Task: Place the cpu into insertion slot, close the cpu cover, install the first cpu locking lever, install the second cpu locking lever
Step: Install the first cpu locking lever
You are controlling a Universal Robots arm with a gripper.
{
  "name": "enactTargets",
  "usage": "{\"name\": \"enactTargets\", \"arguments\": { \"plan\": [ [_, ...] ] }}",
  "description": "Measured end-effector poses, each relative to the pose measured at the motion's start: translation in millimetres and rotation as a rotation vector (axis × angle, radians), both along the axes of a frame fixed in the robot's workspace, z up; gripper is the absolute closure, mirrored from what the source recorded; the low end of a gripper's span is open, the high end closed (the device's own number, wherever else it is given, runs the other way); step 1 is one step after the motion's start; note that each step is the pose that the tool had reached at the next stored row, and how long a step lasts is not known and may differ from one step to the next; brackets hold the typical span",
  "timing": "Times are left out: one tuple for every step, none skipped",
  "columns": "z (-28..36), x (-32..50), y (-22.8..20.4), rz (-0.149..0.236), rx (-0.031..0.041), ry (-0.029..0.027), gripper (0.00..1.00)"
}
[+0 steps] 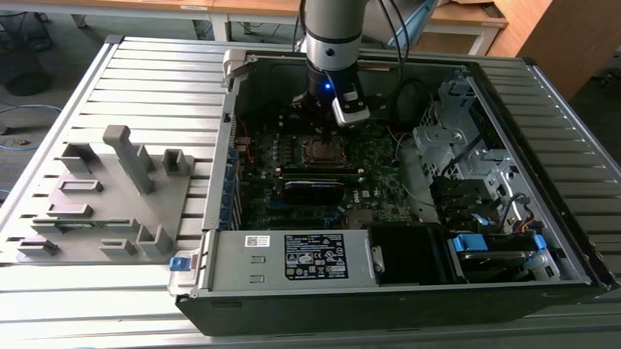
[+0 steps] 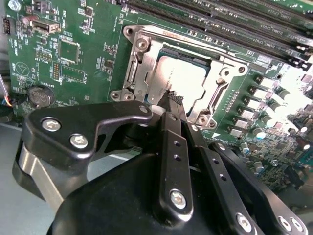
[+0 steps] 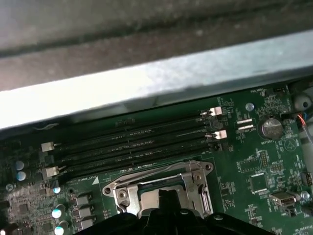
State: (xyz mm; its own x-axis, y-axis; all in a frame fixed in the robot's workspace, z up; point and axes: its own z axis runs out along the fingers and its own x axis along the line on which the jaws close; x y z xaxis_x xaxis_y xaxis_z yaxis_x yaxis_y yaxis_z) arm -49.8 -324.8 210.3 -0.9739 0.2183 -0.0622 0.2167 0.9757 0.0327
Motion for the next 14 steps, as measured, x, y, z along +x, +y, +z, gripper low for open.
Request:
{"name": "enactTargets", "arguments": {
  "plan": [
    [-0.1, 0.0, 0.0, 0.012, -0.0001, 0.0000, 0.89],
    [-0.3, 0.0, 0.0, 0.029, -0.0001, 0.0001, 0.89],
    [-0.4, 0.0, 0.0, 0.045, -0.0002, 0.0001, 0.89],
    [-0.5, 0.0, 0.0, 0.060, -0.0003, 0.0002, 0.89],
    [-0.6, 0.0, 0.0, 0.074, -0.0003, 0.0002, 0.89],
    [-0.6, 0.0, 0.0, 0.079, -0.0004, 0.0002, 0.89],
    [-0.6, 0.0, 0.0, 0.079, -0.0003, 0.0001, 0.89],
    [0.2, 0.0, 0.0, 0.080, -0.0002, 0.0001, 0.89],
    [1.0, 0.0, 0.0, 0.080, -0.0002, 0.0001, 0.89],
    [1.0, 0.0, 0.0, 0.080, -0.0002, 0.0001, 0.89],
    [1.1, 0.0, 0.0, 0.080, -0.0002, 0.0001, 0.89],
    [1.1, 0.0, 0.0, 0.080, -0.0002, 0.0001, 0.89],
    [1.0, 0.0, 0.0, 0.080, -0.0002, 0.0000, 0.89],
    [2.8, 0.0, 0.0, 0.080, -0.0002, 0.0001, 0.89]
  ]
}}
